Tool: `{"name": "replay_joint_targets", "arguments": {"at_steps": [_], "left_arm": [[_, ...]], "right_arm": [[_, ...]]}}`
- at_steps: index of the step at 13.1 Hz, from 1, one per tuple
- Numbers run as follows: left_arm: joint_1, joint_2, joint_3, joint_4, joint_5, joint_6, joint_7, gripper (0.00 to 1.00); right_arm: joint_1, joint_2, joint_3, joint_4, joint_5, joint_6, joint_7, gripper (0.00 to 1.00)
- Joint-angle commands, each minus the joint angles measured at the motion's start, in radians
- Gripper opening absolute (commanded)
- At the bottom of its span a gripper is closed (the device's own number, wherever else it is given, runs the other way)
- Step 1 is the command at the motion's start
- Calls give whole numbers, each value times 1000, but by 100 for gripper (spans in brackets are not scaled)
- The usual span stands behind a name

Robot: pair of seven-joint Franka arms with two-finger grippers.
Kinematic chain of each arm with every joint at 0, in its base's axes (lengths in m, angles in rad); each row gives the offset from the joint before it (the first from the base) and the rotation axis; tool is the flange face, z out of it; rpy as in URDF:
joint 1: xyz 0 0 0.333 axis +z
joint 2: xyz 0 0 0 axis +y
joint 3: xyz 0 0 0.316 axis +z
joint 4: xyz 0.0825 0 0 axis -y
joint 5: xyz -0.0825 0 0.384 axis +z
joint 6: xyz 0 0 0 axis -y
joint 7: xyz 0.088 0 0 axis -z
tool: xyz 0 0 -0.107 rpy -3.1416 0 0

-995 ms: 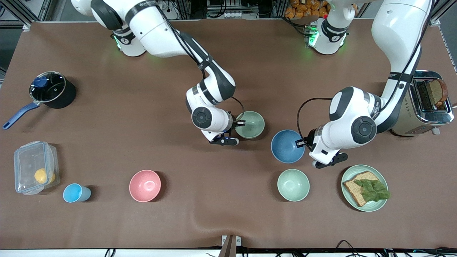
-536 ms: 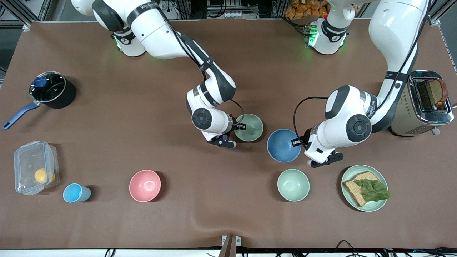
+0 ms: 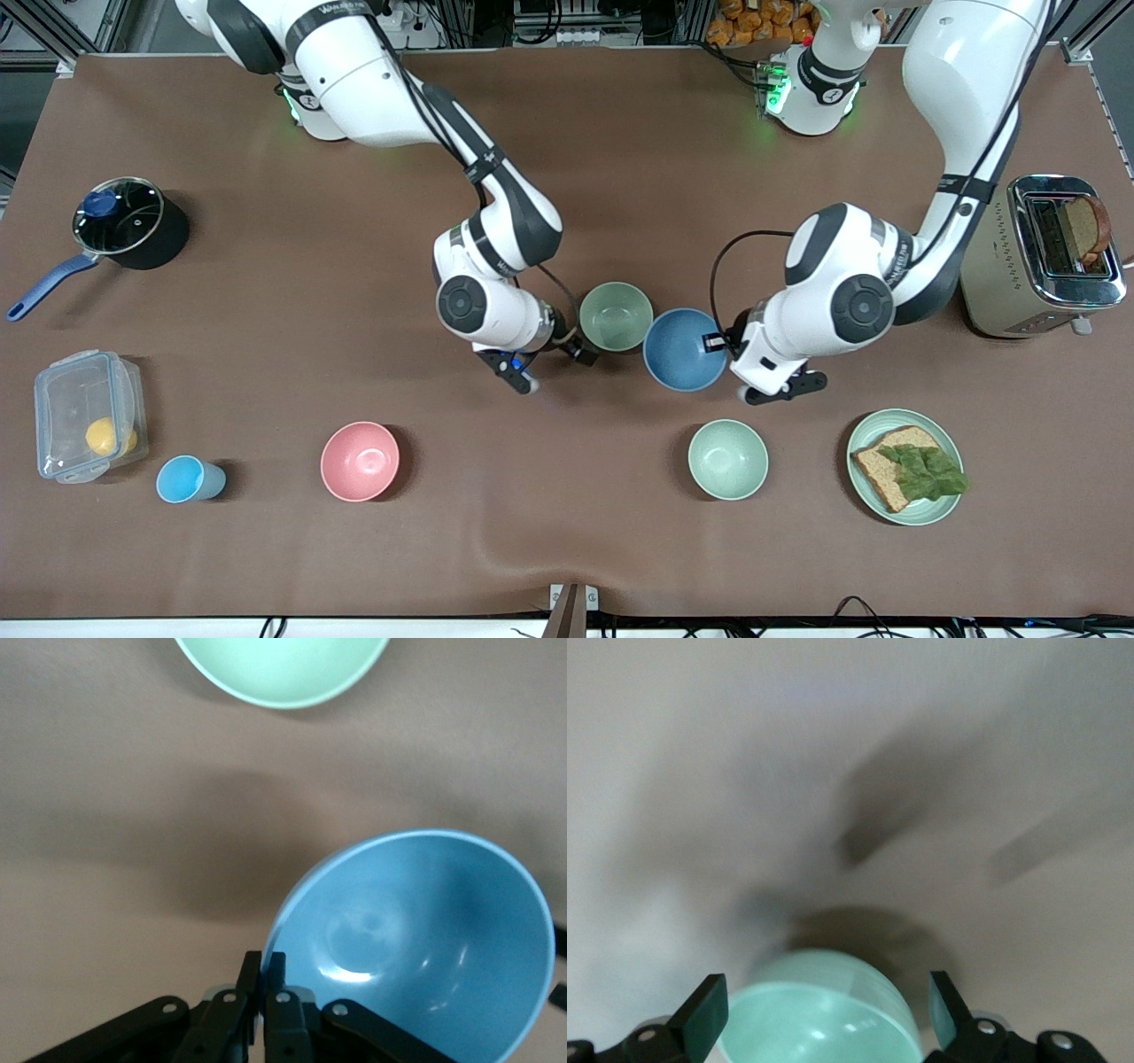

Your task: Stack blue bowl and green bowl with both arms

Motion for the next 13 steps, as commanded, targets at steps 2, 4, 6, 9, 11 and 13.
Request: {"name": "replay_joint_targets", "arguments": {"at_steps": [2, 4, 6, 9, 11, 13], "left_arm": [[-40, -3, -6, -12, -27, -1, -14, 0], [-73, 4, -6, -13, -27, 23, -69, 0], [-102, 6, -6, -41, -27, 77, -118, 0], [-129, 1, -6, -94, -15, 146, -140, 0], [-152, 3, -2, -107, -10, 148, -140, 0], [-154, 3, -2, -119, -10, 151, -140, 0]], "right_arm": [[-11, -4, 6, -31, 20, 43, 145, 100], [-23, 15, 7, -27, 24, 43, 184, 100], [-23, 18, 12, -60, 59, 47, 193, 100], [1, 16, 10, -77, 124, 60, 279, 100], [32, 15, 10, -111, 124, 156, 368, 100], [47, 12, 10, -126, 124, 176, 405, 100]]}}
